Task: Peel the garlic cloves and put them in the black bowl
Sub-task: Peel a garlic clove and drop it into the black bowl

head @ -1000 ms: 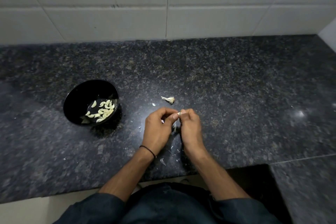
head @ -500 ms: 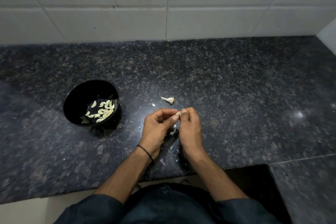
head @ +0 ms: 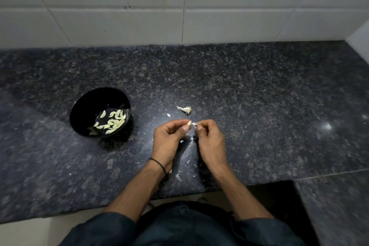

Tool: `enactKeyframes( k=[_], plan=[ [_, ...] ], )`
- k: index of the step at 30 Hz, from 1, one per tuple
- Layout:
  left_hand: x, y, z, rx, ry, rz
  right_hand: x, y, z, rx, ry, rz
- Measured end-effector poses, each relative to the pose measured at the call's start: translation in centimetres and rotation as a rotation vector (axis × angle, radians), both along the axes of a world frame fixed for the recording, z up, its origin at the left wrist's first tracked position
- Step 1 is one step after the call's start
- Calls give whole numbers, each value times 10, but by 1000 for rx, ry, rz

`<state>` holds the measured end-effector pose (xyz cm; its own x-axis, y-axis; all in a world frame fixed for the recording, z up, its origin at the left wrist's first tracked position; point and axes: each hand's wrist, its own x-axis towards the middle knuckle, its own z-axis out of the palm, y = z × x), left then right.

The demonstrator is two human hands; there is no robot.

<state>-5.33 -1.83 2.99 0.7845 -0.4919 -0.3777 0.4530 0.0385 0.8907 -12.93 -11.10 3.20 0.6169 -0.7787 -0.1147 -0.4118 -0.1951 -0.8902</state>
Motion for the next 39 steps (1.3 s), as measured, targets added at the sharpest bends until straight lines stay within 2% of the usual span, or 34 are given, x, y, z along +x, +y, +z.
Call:
enactKeyframes(
  k=[4,12,19,27,32,39],
  plan=[
    [1,3,-6,35,-34,11,3,-5,1,-78,25,32],
    [3,4,-10,64,-75,20,5,-4,-6,-94,47,45],
    [2,6,-9,140,-228,-39,7,2,7,94,-47,79],
    [1,10,-11,213,-348,-142,9,2,6,66,-27,25],
    [6,17,-12,235,-309,-113,5,4,2,79,-13,60],
    [24,45,-17,401,-484,13,3,2,-2,-84,43,194]
  ],
)
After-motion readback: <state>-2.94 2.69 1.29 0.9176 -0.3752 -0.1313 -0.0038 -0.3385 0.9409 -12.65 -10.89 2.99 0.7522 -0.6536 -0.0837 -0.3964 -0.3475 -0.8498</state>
